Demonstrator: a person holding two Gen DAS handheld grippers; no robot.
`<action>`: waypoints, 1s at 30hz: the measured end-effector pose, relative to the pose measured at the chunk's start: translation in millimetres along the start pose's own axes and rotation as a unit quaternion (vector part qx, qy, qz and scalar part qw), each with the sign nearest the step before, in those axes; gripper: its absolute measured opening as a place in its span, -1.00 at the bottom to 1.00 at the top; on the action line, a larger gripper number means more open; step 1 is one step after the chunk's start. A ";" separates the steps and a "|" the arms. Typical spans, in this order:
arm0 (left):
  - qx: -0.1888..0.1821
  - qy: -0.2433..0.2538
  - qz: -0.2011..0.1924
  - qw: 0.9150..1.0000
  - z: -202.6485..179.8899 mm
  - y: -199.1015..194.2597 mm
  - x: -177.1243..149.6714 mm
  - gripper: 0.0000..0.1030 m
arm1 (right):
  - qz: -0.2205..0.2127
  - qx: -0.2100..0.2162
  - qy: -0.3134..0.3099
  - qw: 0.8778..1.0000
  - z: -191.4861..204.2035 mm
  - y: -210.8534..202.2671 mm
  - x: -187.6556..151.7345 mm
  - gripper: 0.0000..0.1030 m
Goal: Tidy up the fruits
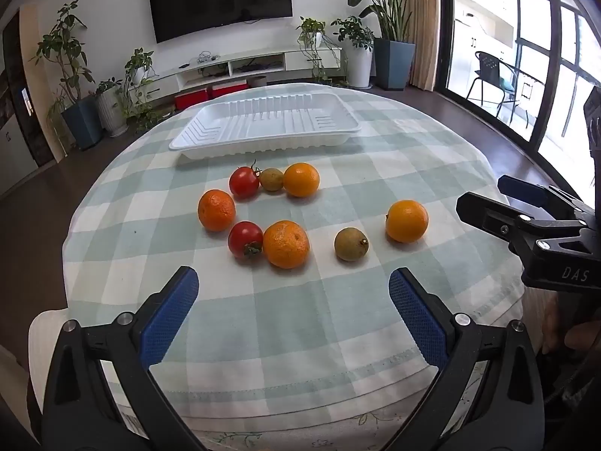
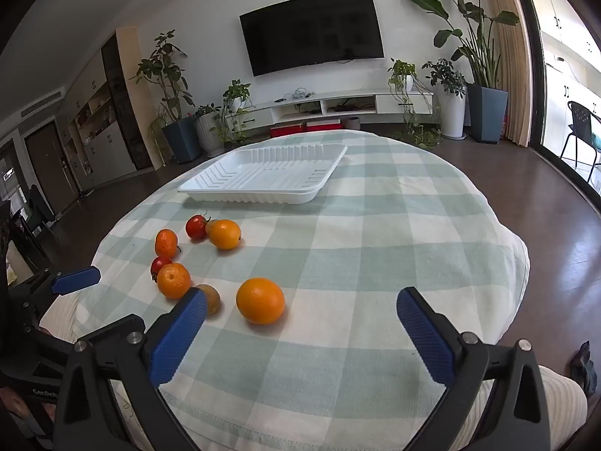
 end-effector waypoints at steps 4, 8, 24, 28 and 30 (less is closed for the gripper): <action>0.004 0.004 -0.001 1.000 0.6 -0.1 0.3 0.99 | -0.002 0.001 0.000 1.000 0.3 0.0 0.3 1.00; 0.007 0.007 -0.001 1.000 0.9 0.0 0.4 0.99 | -0.002 0.002 0.001 1.000 0.4 0.3 0.1 1.00; 0.009 0.007 0.000 1.000 1.7 0.9 1.6 0.99 | -0.001 0.002 0.000 1.000 1.6 1.1 -0.5 1.00; 0.007 0.006 -0.001 1.000 1.5 0.6 1.6 0.99 | 0.000 0.002 0.000 1.000 1.9 1.3 -0.7 1.00; 0.008 0.006 -0.001 1.000 1.5 1.1 1.6 0.99 | 0.000 0.002 0.000 1.000 2.1 1.4 -0.8 1.00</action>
Point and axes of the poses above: each gripper's, at about its wrist camera, not at the fingertips, and y roughly the way its jaws point, z to its left, x to its top, the point moved 8 cm from there along y, roughly the way its jaws point, and after that the axes turned 1 degree about -y, right-handed, at the moved point
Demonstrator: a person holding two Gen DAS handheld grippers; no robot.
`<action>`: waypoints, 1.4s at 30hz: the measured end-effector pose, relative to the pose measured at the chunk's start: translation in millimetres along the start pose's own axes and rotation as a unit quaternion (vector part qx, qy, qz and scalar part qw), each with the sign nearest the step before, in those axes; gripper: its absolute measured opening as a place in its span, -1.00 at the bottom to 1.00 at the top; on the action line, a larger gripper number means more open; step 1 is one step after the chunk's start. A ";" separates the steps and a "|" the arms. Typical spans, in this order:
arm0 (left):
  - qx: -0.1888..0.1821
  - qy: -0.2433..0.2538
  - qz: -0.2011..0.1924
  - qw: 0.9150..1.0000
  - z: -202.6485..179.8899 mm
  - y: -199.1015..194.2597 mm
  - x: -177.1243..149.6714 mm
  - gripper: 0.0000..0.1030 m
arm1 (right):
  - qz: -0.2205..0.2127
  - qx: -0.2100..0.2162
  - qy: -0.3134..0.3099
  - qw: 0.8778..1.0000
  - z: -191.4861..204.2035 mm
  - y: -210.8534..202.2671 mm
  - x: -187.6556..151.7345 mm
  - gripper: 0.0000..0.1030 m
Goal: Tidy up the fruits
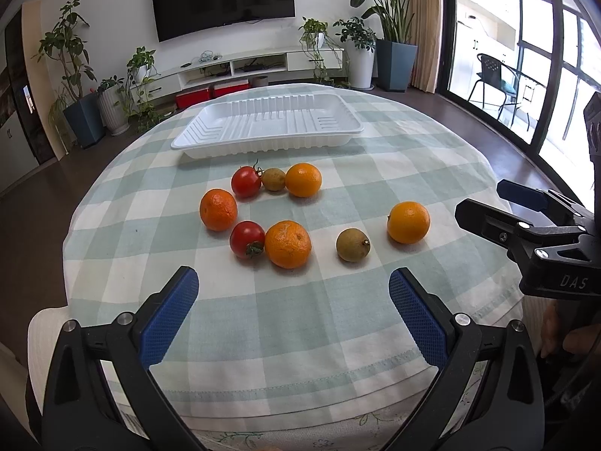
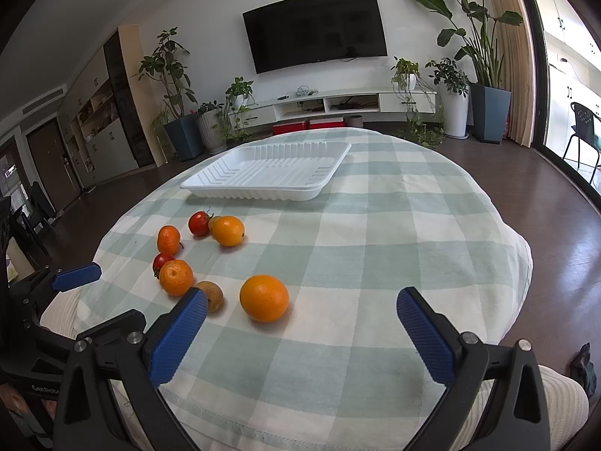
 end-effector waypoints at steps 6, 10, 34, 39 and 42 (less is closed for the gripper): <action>-0.001 0.000 0.000 1.000 -0.1 0.1 -0.2 0.99 | 0.001 0.000 0.000 1.000 0.7 0.4 -0.1 1.00; -0.002 -0.001 0.000 1.000 -0.3 -0.9 0.3 0.99 | 0.001 0.000 -0.001 1.000 0.8 0.6 -0.4 1.00; -0.004 -0.004 0.001 1.000 0.3 -0.3 -0.5 0.99 | 0.003 -0.001 -0.002 1.000 2.3 2.2 -1.2 1.00; -0.004 -0.004 0.001 1.000 0.1 -0.2 -1.6 0.99 | 0.003 -0.001 -0.002 1.000 2.7 2.3 -1.3 1.00; -0.004 -0.005 0.001 1.000 0.9 2.9 -3.3 0.99 | 0.004 -0.001 -0.002 1.000 2.7 2.4 -1.4 1.00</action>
Point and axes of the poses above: each gripper's, at about its wrist camera, not at the fingertips, and y roughly the way its jaws point, z to its left, x to its top, the point moved 8 cm from there along y, roughly the way its jaws point, and after that the axes turned 1 degree about -y, right-handed, at the moved point
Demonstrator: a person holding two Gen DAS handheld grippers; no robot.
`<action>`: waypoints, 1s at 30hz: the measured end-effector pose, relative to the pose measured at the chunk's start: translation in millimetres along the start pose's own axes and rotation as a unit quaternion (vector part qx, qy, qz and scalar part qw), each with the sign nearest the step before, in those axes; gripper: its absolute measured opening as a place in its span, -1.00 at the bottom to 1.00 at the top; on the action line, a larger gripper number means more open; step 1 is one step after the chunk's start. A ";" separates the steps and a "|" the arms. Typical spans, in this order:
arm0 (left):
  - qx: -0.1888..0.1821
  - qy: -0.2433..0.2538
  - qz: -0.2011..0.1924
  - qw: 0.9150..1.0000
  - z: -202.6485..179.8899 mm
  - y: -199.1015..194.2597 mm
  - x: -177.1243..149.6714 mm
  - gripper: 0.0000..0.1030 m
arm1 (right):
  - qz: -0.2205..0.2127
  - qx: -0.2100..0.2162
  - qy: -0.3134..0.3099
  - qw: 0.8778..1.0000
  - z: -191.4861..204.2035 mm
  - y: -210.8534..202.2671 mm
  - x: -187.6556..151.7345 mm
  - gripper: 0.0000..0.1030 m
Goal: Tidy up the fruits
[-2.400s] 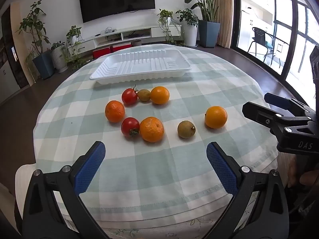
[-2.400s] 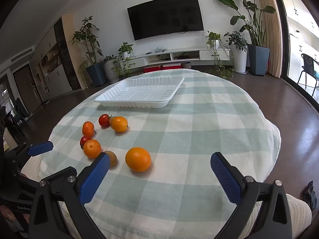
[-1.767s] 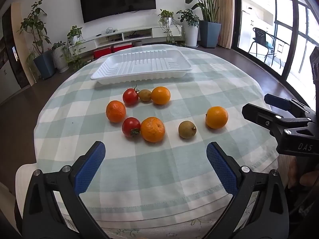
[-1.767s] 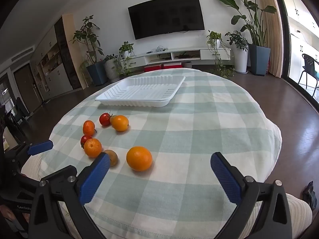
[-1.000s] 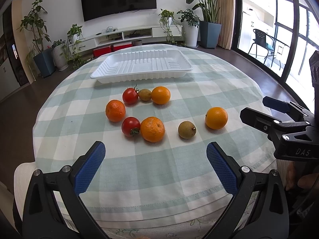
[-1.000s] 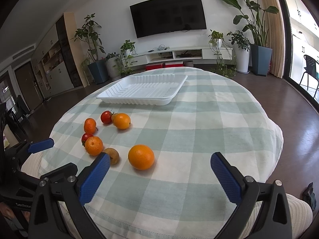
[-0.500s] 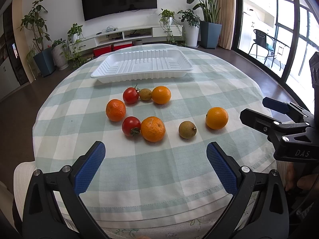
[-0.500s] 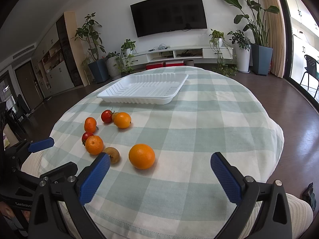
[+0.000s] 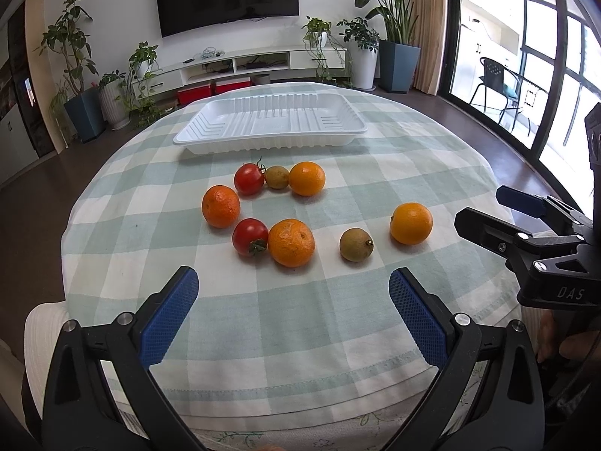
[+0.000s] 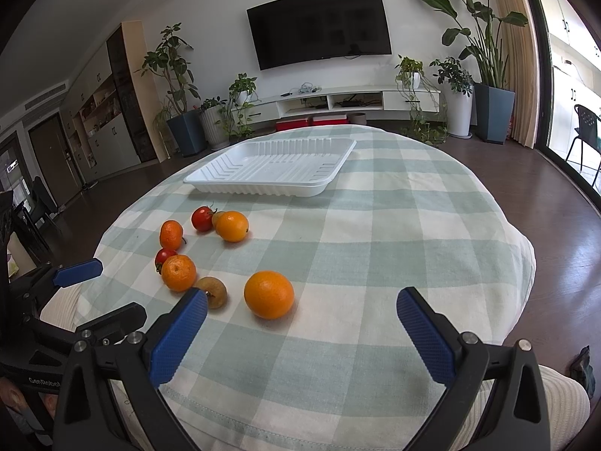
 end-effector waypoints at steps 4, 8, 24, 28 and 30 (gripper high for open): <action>-0.001 0.000 0.000 1.000 0.2 -0.1 0.1 0.99 | 0.000 0.000 0.000 1.000 0.1 -0.1 0.0 1.00; -0.002 -0.001 0.000 1.000 0.4 -0.2 0.1 0.99 | 0.000 0.000 0.000 1.000 0.4 0.1 -0.1 1.00; -0.002 -0.007 0.005 1.000 3.0 6.4 -5.8 0.99 | 0.003 -0.001 -0.002 1.000 2.7 -2.6 -1.4 1.00; -0.002 -0.011 0.010 1.000 6.2 7.2 -5.6 0.99 | 0.008 -0.001 -0.002 1.000 8.7 6.4 -7.3 1.00; -0.003 -0.016 0.014 1.000 8.3 8.8 -6.0 0.99 | 0.010 0.000 -0.003 1.000 8.8 6.3 -5.6 1.00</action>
Point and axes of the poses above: each gripper's, at about its wrist camera, not at the fingertips, and y roughly the way its jaws point, z to its left, x to its top, the point moved 8 cm from there along y, roughly the way its jaws point, and after that the axes turned 1 degree about -y, right-handed, at the moved point
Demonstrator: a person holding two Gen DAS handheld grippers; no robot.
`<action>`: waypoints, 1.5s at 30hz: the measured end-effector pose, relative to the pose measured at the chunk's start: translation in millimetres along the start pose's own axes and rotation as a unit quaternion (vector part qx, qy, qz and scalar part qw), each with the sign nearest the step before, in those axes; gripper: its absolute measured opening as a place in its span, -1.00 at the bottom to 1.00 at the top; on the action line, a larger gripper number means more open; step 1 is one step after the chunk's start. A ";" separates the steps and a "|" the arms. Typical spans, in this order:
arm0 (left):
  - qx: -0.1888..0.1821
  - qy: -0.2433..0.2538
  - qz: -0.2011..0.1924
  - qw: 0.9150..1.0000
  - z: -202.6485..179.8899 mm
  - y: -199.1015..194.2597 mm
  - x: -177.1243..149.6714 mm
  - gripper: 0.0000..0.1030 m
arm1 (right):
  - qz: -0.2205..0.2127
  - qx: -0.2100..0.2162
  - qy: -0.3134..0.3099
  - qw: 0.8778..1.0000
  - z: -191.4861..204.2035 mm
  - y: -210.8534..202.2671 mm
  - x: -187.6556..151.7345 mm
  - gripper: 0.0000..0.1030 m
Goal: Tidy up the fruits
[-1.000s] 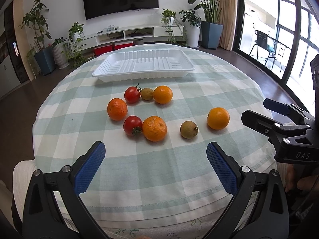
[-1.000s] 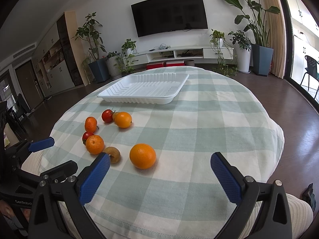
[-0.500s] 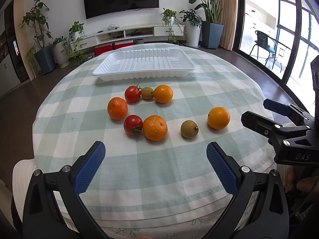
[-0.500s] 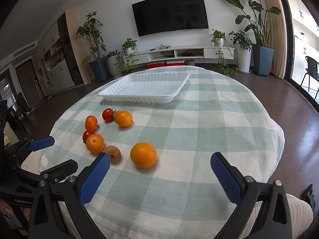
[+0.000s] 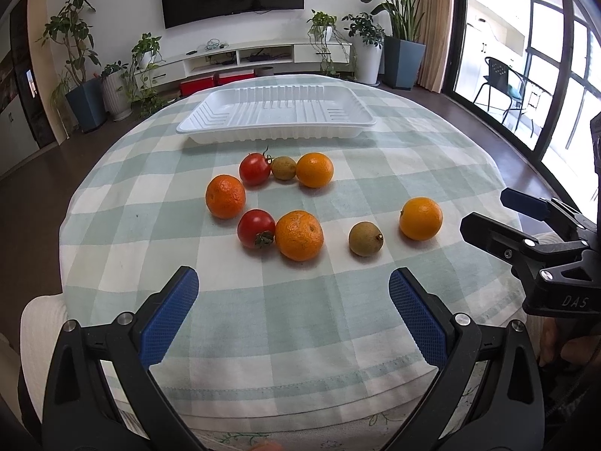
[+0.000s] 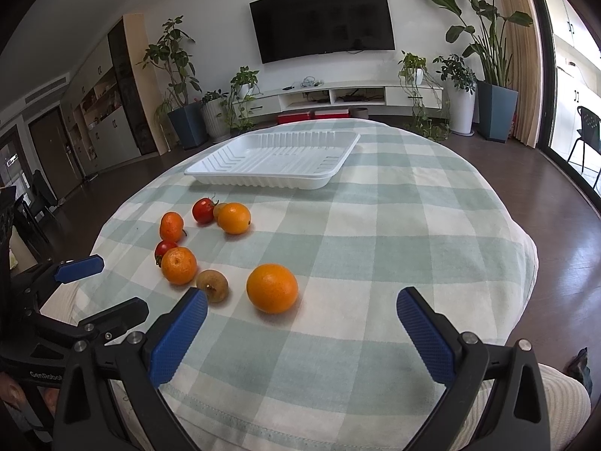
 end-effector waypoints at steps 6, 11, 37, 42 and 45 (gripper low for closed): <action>-0.003 -0.020 0.019 1.000 9.8 8.9 -3.8 0.99 | 0.016 0.002 -0.008 1.000 1.1 5.0 -1.5 1.00; -0.012 -0.042 0.032 0.999 22.0 17.7 -5.5 0.99 | 0.030 0.006 -0.013 0.999 2.9 8.1 -3.7 1.00; -0.027 -0.126 0.033 0.991 68.2 44.4 10.5 0.99 | 0.085 0.038 -0.029 0.995 20.1 44.6 -8.2 0.63; -0.020 -0.139 0.034 0.990 80.1 52.8 18.1 0.99 | 0.087 0.041 -0.022 0.995 17.3 47.8 -6.9 0.63; -0.018 -0.147 0.028 0.989 86.2 55.4 27.7 0.99 | 0.087 0.045 -0.021 0.995 18.1 49.1 -5.8 0.63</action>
Point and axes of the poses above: each gripper's, at about its wrist camera, not at the fingertips, and y roughly the way its jaws point, z to its left, x to its top, the point moved 8 cm from there along y, roughly the way its jaws point, and after that the axes turned 1 degree about -y, right-handed, at the moved point
